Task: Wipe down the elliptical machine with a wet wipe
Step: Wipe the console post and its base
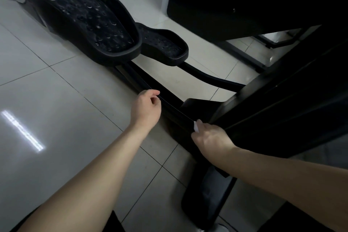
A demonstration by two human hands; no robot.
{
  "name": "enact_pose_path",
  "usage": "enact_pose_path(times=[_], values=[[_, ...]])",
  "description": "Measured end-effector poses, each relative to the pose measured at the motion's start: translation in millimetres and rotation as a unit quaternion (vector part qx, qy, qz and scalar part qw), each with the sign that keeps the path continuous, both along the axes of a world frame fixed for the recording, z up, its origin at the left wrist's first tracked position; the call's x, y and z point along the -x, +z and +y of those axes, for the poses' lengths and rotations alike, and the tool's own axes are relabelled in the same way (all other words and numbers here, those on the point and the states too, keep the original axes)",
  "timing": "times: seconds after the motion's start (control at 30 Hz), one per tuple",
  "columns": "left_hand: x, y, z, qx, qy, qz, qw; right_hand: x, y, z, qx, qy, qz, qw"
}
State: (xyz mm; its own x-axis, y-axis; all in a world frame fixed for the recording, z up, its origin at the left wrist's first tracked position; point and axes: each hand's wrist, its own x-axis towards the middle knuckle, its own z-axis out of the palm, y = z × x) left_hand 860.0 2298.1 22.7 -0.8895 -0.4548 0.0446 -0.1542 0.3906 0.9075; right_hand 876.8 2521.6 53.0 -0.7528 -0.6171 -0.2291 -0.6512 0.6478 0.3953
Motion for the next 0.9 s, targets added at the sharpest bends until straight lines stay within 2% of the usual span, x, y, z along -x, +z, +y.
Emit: enact_pose_path(times=[0.23, 0.47, 0.63, 0.9], values=[[-5, -3, -13, -0.002, 0.012, -0.012, 1.000, 4, 24, -27, -0.027, -0.049, -0.056, 0.997], [-11, -3, -35, -0.008, 0.048, -0.018, 0.999, 32, 9, -89, 0.114, -0.049, -0.073, 0.990], [-15, -4, -48, -0.001, 0.071, -0.028, 0.997, 59, -2, -147, 0.213, -0.067, -0.085, 0.971], [-20, 2, -72, 0.005, 0.114, -0.007, 0.993, 97, 10, -222, 0.315, -0.075, -0.100, 0.941]])
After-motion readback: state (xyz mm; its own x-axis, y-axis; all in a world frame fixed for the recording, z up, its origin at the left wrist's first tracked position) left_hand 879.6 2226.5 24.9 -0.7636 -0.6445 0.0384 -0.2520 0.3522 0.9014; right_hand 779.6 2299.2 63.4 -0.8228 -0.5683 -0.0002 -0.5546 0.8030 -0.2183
